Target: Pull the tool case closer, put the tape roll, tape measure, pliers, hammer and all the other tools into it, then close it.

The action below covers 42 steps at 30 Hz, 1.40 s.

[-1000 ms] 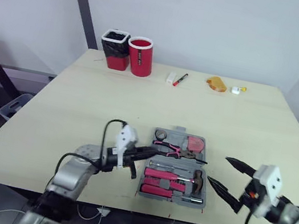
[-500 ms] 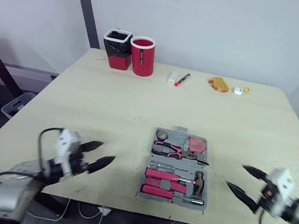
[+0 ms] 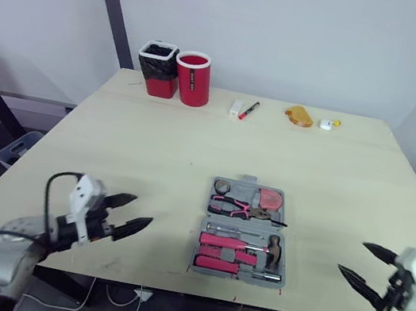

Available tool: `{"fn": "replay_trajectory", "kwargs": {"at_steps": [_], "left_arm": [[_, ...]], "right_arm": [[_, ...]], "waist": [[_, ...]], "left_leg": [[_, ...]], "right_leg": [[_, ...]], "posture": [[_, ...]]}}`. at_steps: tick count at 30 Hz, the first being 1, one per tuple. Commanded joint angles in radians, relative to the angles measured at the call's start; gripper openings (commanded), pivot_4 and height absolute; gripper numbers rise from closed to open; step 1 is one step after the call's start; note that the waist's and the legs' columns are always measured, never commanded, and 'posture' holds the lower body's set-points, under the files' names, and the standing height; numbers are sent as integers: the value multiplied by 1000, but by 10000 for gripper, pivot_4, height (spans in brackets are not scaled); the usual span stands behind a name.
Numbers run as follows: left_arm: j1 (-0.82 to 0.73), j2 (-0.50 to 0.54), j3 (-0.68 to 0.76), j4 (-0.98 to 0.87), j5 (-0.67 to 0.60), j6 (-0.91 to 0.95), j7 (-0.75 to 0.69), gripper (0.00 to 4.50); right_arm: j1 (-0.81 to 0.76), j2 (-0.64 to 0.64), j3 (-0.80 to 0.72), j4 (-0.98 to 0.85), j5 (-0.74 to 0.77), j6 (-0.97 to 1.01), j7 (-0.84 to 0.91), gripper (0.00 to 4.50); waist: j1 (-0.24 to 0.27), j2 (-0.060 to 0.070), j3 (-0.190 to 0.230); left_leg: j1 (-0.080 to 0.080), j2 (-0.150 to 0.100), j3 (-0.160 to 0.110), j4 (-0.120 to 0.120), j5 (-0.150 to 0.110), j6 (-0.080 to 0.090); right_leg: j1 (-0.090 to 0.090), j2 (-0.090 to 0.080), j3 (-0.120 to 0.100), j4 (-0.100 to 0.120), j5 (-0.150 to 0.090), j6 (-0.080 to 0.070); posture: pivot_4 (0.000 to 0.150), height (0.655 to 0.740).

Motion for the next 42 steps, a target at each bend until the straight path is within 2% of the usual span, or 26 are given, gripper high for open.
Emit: {"fn": "replay_trajectory", "kwargs": {"at_steps": [1, 4, 7, 9, 14, 25, 33, 42], "left_arm": [[-119, 18, -96, 61, 59, 12, -35, 35623], [-212, 7, -162, 147, 98, 8, -67, 22298], [-294, -10, -236, 226, 144, -9, -106, 7006], [-369, -38, -304, 315, 199, -46, -137, 972], [-491, -99, -390, 518, 293, -160, -183, 433], [-623, -212, -446, 795, 406, -331, -202, 433], [-629, -249, -438, 793, 409, -344, -227, 433], [-592, -252, -437, 739, 405, -329, -243, 433]], "right_arm": [[-148, -29, 129, 34, -59, 111, -24, 35572], [-262, -34, 230, 103, -109, 157, -9, 21893], [-367, -40, 333, 188, -172, 159, 31, 6145], [-463, -34, 419, 258, -228, 165, 66, 226], [-589, -19, 547, 363, -323, 151, 114, 63], [-697, 52, 659, 458, -421, 148, 162, 63], [-732, 123, 670, 495, -440, 126, 176, 63], [-735, 135, 661, 503, -450, 99, 207, 63]], "waist": [[1, 0, 0], [1, 0, 0], [1, 0, 1], [1, 1, 2], [2, 1, 2], [0, 1, 3], [-1, 1, 3], [-1, 1, 3]], "left_leg": [[0, -2, 0, 0, 0, 0], [-1, -5, 0, -1, 0, 0], [-3, -6, 1, -2, 0, 0], [-3, -6, 1, -2, 0, 0], [-3, -7, 1, 0, 0, 0], [-4, -7, 0, 0, 0, 1], [-4, -7, 0, 0, 0, 0], [-4, -7, 0, -1, 0, 0]], "right_leg": [[0, 0, 0, 0, 0, 0], [-1, 0, 0, 0, 0, 0], [-1, 1, -2, -1, 0, 0], [-1, 1, -2, -1, 0, 1], [0, 2, -2, -1, 0, 1], [-1, 2, -2, 0, 2, 5], [-1, 2, -2, 0, 2, 5], [-1, 2, -2, 0, 2, 5]], "posture": [[1500, 7400], [1500, 7400], [1500, 7400], [1500, 7400], [1500, 7400], [1500, 7400], [1500, 7400], [1500, 7400]]}}
